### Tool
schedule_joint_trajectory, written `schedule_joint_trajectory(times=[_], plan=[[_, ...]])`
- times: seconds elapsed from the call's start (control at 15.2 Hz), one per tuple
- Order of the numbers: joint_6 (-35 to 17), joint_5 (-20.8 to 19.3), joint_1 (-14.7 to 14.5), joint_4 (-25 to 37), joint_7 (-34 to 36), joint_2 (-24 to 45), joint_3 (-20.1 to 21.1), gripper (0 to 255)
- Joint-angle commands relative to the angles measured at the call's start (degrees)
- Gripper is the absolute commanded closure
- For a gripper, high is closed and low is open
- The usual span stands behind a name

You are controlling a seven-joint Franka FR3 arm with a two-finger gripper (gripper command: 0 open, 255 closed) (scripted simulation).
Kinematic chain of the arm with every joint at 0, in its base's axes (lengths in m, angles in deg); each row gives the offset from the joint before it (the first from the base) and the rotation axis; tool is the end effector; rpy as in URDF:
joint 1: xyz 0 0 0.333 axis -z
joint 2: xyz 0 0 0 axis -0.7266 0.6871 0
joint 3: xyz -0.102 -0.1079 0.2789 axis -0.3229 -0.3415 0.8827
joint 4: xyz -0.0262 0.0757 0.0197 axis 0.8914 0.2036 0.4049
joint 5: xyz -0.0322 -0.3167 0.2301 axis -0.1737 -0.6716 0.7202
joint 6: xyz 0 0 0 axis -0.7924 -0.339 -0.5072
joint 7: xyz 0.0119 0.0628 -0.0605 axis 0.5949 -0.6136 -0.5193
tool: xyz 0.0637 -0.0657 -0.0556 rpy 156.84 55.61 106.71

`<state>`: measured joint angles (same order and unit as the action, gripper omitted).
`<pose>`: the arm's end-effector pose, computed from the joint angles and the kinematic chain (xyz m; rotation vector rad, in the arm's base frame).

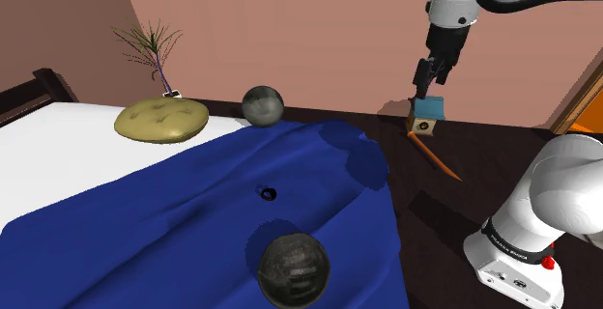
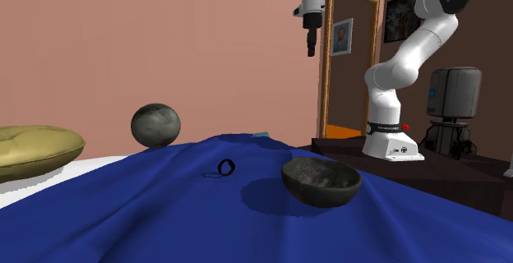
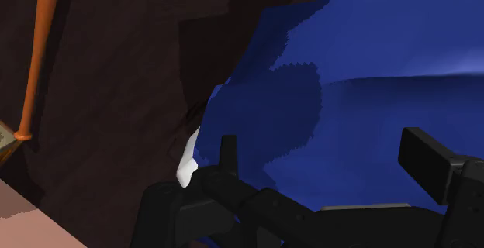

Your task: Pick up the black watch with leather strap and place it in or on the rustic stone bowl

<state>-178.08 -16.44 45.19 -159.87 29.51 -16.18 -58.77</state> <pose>0.3127 0.0031 0.5730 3.0375 -0.1606 -0.0116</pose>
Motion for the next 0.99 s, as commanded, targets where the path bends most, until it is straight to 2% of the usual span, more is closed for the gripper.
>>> schedule_joint_trajectory(times=[0.0, 0.46, 0.92], plan=[[0.0, 0.0, 0.0, 0.0, 0.0, 0.0, 0.0, 0], [-10.86, 4.23, -1.53, -3.36, 8.88, 7.63, 5.61, 0], [-21.78, 6.57, -2.52, -2.67, 17.52, 19.02, 11.12, 0]])
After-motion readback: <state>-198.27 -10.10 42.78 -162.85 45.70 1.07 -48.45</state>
